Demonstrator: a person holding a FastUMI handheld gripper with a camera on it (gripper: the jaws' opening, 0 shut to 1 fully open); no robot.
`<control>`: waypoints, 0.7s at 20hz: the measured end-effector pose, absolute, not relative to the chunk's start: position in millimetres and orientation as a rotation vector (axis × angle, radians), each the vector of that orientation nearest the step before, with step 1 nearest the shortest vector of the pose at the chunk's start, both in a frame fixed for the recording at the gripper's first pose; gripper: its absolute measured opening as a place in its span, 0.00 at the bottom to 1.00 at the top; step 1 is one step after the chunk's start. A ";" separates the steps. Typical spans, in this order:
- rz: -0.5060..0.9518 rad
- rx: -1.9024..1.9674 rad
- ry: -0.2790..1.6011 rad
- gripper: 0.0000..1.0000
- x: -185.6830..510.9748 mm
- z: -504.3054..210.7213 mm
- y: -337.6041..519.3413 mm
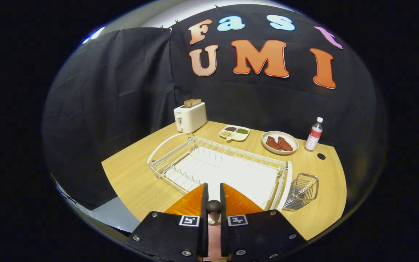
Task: Take the plate from the dish rack, then take the spoon from the basket and place it into the plate.
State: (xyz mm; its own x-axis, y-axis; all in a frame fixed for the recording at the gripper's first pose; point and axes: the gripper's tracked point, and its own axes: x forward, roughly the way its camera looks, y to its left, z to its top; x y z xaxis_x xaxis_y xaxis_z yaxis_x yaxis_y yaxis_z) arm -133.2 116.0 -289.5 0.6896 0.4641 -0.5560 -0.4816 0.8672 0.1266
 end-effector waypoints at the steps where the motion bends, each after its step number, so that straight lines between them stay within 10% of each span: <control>1: 0.540 -0.031 0.623 0.14 -138.0 -294.0 118.7; 14: 0.623 0.048 0.675 0.15 -159.0 -325.6 146.4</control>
